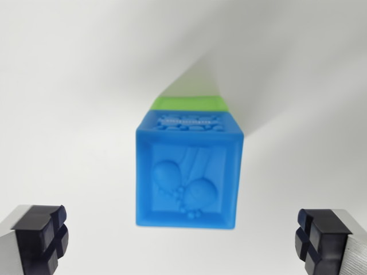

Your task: Stack cube

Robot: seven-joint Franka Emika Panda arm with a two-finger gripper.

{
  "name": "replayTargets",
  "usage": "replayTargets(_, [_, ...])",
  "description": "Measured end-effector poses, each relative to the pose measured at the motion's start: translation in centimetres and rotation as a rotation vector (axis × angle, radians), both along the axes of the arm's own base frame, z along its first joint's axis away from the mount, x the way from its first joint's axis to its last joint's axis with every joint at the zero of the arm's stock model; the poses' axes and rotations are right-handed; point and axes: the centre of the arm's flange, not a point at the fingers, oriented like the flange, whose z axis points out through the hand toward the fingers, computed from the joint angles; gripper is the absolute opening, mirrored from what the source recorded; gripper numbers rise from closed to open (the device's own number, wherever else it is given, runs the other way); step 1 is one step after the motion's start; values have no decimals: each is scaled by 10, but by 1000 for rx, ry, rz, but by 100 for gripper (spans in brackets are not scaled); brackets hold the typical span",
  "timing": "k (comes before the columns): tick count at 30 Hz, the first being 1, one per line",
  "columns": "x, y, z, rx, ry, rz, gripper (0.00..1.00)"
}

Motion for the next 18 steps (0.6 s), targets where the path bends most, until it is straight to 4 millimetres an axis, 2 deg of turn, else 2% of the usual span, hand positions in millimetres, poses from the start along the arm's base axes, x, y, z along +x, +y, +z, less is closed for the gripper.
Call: replayTargets(18, [0,0,74,-1,-1,-1,100])
